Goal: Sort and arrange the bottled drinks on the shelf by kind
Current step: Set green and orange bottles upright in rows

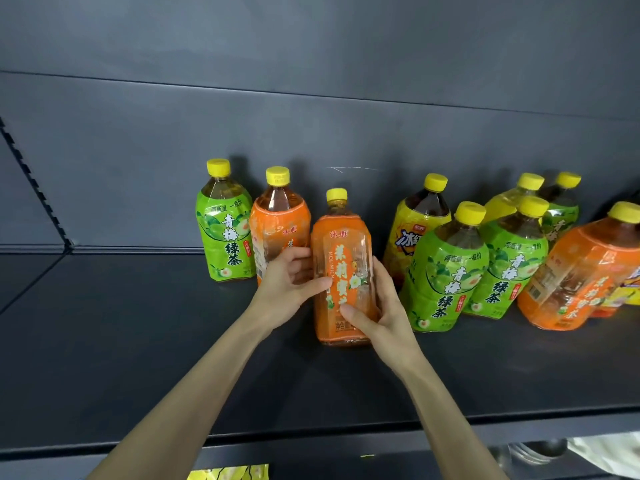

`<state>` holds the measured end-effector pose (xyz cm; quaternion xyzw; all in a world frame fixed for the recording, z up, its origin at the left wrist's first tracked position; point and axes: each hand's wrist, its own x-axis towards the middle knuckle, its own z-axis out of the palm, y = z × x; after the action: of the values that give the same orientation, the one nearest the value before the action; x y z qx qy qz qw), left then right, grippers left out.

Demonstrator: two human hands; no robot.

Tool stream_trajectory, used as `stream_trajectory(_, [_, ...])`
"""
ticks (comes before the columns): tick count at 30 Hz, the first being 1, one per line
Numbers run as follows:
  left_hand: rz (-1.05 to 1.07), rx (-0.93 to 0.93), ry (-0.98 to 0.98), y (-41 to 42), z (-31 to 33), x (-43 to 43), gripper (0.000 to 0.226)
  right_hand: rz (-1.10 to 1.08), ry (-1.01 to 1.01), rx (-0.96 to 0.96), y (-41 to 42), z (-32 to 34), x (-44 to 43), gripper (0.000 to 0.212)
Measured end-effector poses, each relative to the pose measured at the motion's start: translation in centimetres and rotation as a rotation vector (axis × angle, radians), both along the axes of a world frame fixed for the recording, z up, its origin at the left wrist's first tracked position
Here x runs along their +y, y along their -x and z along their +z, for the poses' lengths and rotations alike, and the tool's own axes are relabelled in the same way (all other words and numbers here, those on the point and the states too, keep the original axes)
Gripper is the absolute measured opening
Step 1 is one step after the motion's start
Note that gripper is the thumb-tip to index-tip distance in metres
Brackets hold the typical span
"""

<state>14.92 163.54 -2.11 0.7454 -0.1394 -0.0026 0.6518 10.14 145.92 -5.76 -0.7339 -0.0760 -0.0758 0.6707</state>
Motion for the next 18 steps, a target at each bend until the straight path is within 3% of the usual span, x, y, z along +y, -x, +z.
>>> stream_trajectory(18, [-0.022, -0.259, -0.041, 0.3, -1.8, 1.7, 0.041, -0.202, 0.246, -0.142, -1.6, -1.2, 1.0, 0.087])
